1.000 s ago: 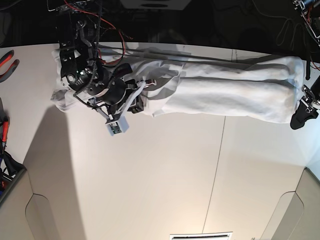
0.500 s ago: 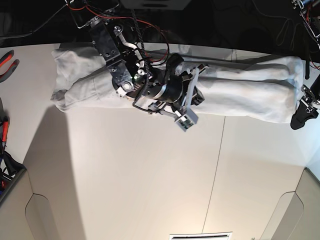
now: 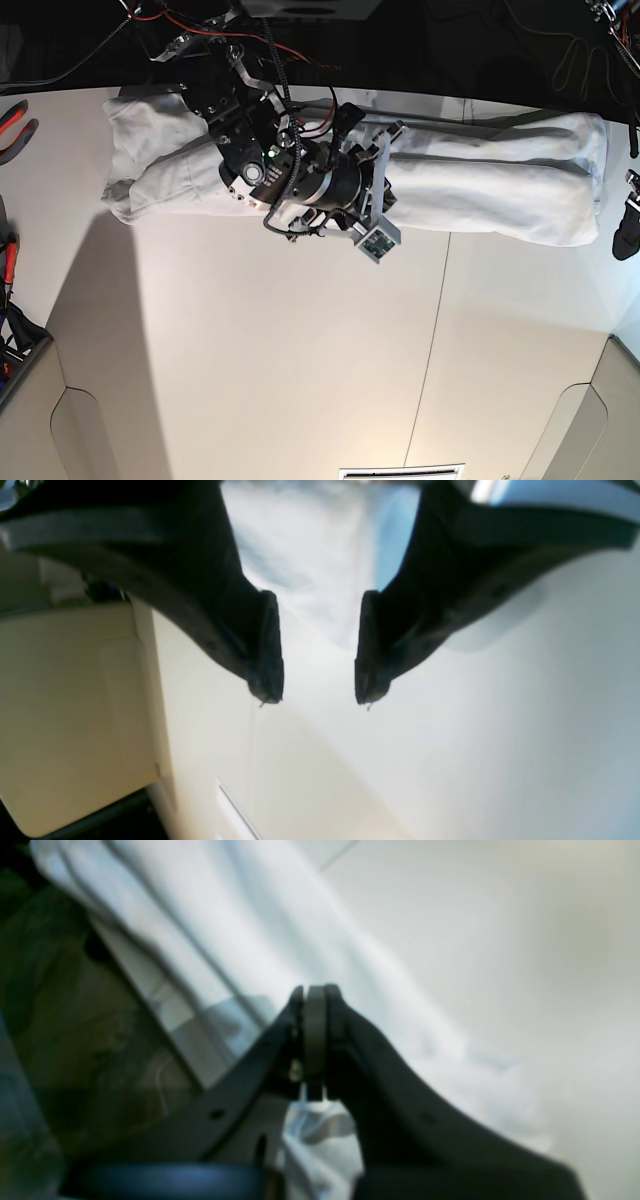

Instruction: Layout the t-shirt on the table in an organized manner, then fold the t-shirt properly

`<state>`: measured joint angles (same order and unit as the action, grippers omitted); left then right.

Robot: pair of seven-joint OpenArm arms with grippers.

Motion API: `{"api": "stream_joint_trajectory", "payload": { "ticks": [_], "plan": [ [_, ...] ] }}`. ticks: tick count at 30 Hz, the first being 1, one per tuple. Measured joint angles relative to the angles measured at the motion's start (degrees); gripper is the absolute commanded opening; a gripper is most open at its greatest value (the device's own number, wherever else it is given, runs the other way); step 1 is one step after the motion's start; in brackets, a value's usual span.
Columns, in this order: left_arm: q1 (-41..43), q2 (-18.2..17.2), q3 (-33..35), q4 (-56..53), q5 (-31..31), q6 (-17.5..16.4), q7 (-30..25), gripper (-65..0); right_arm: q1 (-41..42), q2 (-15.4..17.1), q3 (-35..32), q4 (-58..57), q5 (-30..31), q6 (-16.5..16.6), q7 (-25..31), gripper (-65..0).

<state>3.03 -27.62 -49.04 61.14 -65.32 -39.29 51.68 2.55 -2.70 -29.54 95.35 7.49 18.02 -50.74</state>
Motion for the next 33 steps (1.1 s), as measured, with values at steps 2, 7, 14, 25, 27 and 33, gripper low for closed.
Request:
{"api": "stream_joint_trajectory", "payload": {
  "ticks": [2,7,14,25,27,33],
  "plan": [
    [0.9,0.0,-0.9,0.0,0.9,0.0,-0.3,-25.2,-2.0,0.7,0.0,0.0,0.2,0.0,-0.2,-65.0],
    [4.8,0.7,-0.9,0.0,6.7,0.0,-4.5,-22.0,-5.0,2.4,-0.1,0.0,0.2,0.2,-0.2,-65.0],
    [6.7,3.5,-0.9,-1.0,14.7,0.0,-9.7,-22.0,-5.6,3.6,-0.1,0.0,0.0,0.2,-0.1,-65.0],
    [6.6,3.9,-0.9,-8.1,14.5,0.0,-14.1,-22.0,-5.6,3.6,-0.1,0.0,0.0,0.2,-0.1,-65.0],
    [6.6,3.9,-0.9,-8.1,14.3,0.0,-14.1,-22.0,-5.6,3.6,-0.1,0.0,0.0,0.2,-0.1,-65.0],
    [6.6,4.0,-0.9,-8.3,5.3,0.0,-8.2,-22.0,-5.6,3.6,-0.1,0.0,0.0,0.2,-0.1,-65.0]
  ]
}}
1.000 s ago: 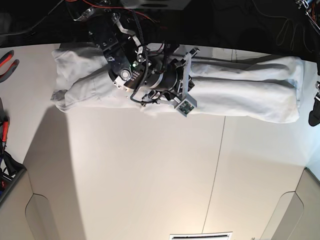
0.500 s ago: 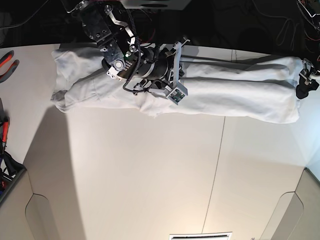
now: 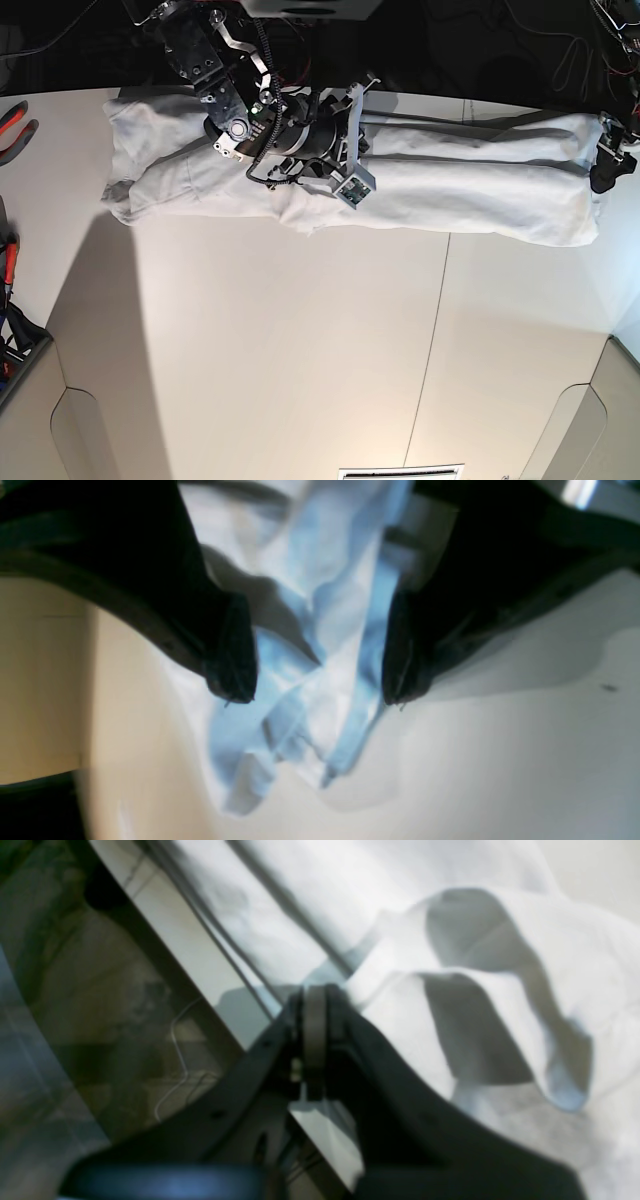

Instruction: Layout the t-shirt on the table in an organized manner, then fold the t-shirt properly

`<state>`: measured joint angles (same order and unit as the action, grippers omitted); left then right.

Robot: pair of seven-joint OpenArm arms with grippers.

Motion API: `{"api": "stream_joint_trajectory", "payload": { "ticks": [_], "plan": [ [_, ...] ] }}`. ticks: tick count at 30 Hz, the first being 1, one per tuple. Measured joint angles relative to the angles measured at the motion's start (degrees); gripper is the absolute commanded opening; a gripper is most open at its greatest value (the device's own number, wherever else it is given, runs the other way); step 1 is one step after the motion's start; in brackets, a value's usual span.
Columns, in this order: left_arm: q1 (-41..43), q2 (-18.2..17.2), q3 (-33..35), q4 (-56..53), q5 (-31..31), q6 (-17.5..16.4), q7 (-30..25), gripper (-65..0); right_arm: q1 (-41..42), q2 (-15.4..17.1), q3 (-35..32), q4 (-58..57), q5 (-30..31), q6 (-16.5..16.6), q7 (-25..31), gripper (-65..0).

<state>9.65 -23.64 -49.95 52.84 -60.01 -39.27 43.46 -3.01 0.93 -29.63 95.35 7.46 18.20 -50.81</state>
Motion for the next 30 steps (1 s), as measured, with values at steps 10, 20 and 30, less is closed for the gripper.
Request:
{"api": "stream_joint_trajectory", "payload": {
  "ticks": [10,20,30],
  "plan": [
    [0.0,0.2,0.0,0.0,-4.8,0.0,-1.5,-22.0,0.0,0.0,0.0,0.0,0.0,0.0,0.2,-65.0],
    [-0.2,0.5,1.0,0.0,6.1,-0.3,-5.5,-18.2,0.0,0.0,0.0,0.0,0.0,0.0,0.2,-65.0],
    [-0.1,0.1,3.2,0.0,4.4,-0.3,-4.3,-18.2,0.0,0.0,0.0,0.0,0.0,0.0,0.2,-65.0]
  ]
}}
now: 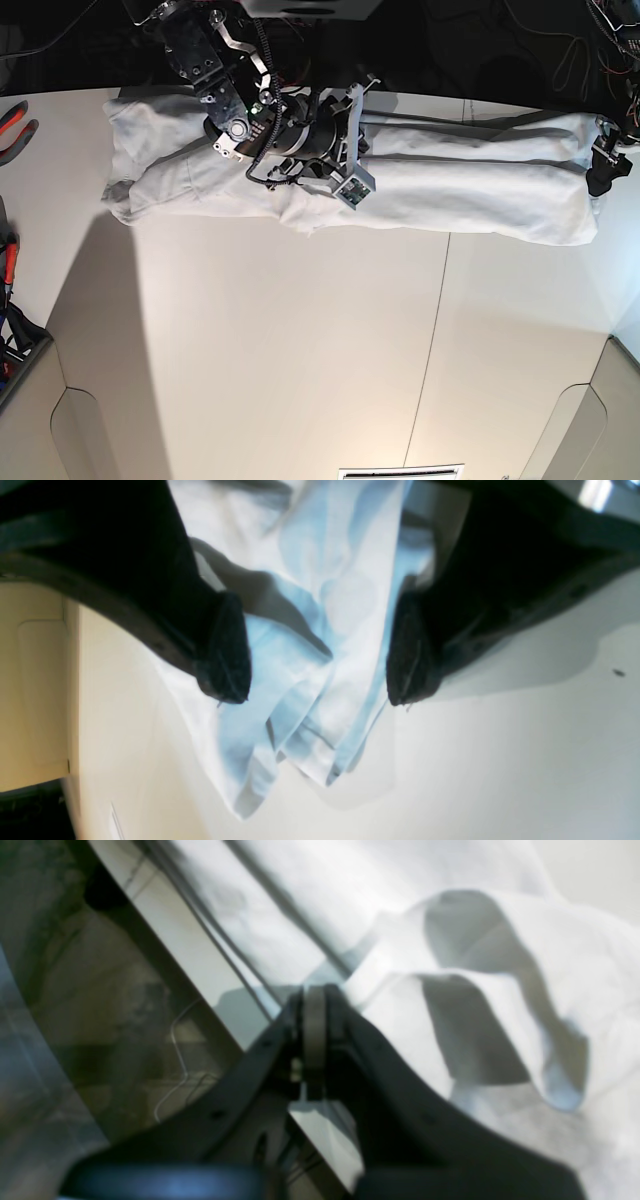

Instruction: Layout the t-shirt on the table in an organized manner, then fold the t-shirt properly

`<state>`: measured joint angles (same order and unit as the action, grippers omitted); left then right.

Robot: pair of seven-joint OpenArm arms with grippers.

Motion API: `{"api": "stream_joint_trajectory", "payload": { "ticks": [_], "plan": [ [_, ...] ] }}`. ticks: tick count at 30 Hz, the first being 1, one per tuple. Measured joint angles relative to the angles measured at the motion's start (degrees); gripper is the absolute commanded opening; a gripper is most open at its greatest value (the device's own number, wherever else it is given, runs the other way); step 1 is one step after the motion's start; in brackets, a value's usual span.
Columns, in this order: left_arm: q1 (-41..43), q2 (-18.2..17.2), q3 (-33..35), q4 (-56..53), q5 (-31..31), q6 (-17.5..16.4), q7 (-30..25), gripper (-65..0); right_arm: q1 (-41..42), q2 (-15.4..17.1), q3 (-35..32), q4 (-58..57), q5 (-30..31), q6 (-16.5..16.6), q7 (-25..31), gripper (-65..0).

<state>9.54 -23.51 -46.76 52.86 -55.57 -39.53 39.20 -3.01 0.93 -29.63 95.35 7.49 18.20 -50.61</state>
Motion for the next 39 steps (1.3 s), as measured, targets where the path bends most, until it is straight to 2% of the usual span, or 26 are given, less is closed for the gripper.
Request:
{"api": "stream_joint_trajectory", "payload": {
  "ticks": [7,11,17,18,19,21,23,24,29,33,39],
  "plan": [
    [-0.1,0.6,6.5,0.3,-4.6,-0.3,1.2,-18.2,0.0,0.0,0.0,0.0,0.0,0.0,0.0,-65.0],
    [-0.2,1.9,6.8,0.3,-5.4,-0.9,1.0,-18.2,0.0,0.0,0.0,0.0,0.0,0.0,0.0,-65.0],
    [-0.2,2.1,6.8,0.3,-8.6,-0.8,2.6,-19.6,0.0,0.0,0.0,0.0,0.0,0.0,0.0,-65.0],
    [-0.2,2.1,6.8,0.3,-9.1,-0.8,2.9,-23.6,0.0,0.0,0.0,0.0,0.0,0.0,0.0,-65.0],
    [-0.2,2.1,6.9,0.3,-9.6,-0.3,3.5,-30.3,0.0,0.0,0.0,0.0,0.0,0.0,0.0,-65.0],
    [-0.2,2.1,7.0,0.4,-10.8,-0.4,5.1,-48.9,0.0,0.0,0.0,0.0,0.0,0.0,0.0,-65.0],
    [0.0,2.1,7.0,0.4,-13.2,-0.4,5.9,-63.1,0.0,0.0,0.0,0.0,0.0,0.0,0.4,-65.0],
    [0.0,2.1,7.0,0.4,-14.4,-0.4,6.8,-65.0,0.0,0.0,0.0,0.0,0.0,0.0,0.4,-65.0],
    [0.0,2.4,7.0,0.4,-20.6,-0.2,10.6,-65.0,0.0,0.0,0.0,0.0,0.0,0.0,1.3,-65.0],
    [0.3,2.8,7.1,3.5,-24.1,0.1,17.0,-65.0,1.1,0.0,0.0,1.1,-0.2,0.0,1.4,-65.0],
    [0.3,3.0,7.2,13.6,-27.6,0.1,24.7,-65.0,1.7,0.0,4.7,11.9,-2.1,-0.9,-1.3,-65.0]
  ]
}}
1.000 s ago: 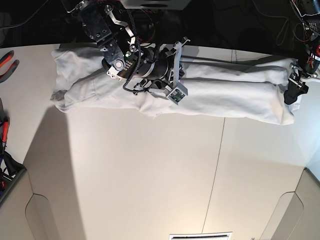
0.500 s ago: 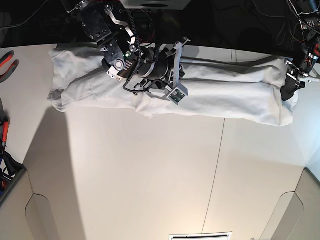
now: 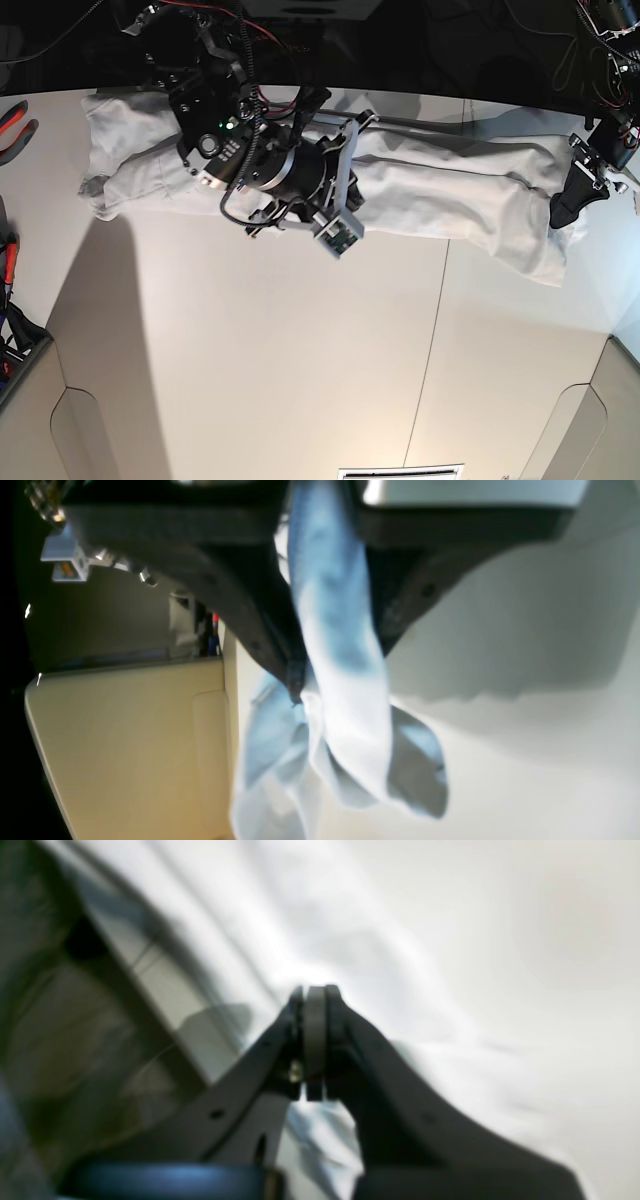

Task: Layout the t-shirt on the table in an organized manner, then fold the t-shirt properly
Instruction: 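Lift the strip end with the left gripper and swing it toward the right gripper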

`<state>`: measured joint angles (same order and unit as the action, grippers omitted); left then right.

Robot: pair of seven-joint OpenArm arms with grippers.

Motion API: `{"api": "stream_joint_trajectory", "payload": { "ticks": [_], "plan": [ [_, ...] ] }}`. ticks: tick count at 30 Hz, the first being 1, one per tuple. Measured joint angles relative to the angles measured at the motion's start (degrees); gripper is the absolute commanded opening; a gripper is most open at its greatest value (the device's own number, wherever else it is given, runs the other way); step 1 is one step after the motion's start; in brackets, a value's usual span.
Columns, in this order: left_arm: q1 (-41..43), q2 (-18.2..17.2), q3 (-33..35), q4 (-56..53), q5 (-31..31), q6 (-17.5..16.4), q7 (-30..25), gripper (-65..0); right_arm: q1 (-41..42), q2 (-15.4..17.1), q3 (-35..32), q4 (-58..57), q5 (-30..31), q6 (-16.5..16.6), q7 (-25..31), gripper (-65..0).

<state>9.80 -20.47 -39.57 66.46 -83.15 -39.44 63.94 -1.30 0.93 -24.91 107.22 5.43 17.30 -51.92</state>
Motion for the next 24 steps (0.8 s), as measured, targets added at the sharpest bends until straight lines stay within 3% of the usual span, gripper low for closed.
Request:
{"api": "stream_joint_trajectory", "payload": {
  "ticks": [5,12,19,24],
  "plan": [
    [0.0,2.8,-0.1,9.2,0.1,0.0,6.3,-65.0,0.0,0.1,9.4,8.1,0.0,-0.6,-2.3,-65.0],
    [2.8,8.1,0.6,18.6,0.2,0.0,6.3,-65.0,-2.9,4.4,22.6,8.7,0.4,-0.6,-3.1,-65.0],
    [3.8,11.7,8.6,20.7,0.2,0.0,5.0,-65.0,-3.8,6.6,33.5,8.7,9.3,-0.2,-5.2,-65.0],
    [3.7,14.2,15.3,20.7,0.2,0.0,4.6,-65.0,-3.8,6.5,38.1,8.7,12.0,0.9,-5.2,-65.0]
  ]
}}
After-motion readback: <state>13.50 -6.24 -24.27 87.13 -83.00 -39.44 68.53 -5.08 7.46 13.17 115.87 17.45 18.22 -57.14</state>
